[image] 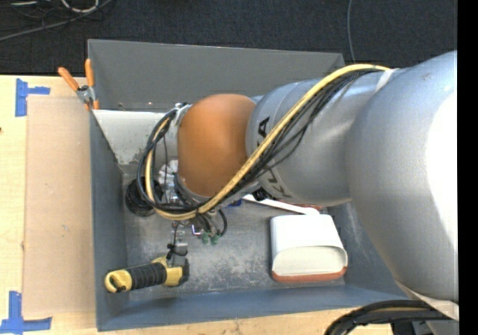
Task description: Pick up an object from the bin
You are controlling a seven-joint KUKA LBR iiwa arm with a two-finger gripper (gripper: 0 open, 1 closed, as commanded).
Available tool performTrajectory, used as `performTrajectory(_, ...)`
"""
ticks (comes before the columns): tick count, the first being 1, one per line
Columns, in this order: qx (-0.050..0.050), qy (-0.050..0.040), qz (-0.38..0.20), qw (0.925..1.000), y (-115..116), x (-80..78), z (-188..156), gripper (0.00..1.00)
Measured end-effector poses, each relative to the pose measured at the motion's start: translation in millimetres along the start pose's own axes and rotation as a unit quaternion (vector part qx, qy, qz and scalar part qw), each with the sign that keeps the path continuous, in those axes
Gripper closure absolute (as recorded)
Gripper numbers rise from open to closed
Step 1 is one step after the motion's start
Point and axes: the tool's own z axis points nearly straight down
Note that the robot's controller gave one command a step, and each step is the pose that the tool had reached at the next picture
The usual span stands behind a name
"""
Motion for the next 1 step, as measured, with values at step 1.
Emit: performTrajectory(1,-0.001,-0.0038,0.003,1.0,-1.3,-2.2,-4.5,0.0)
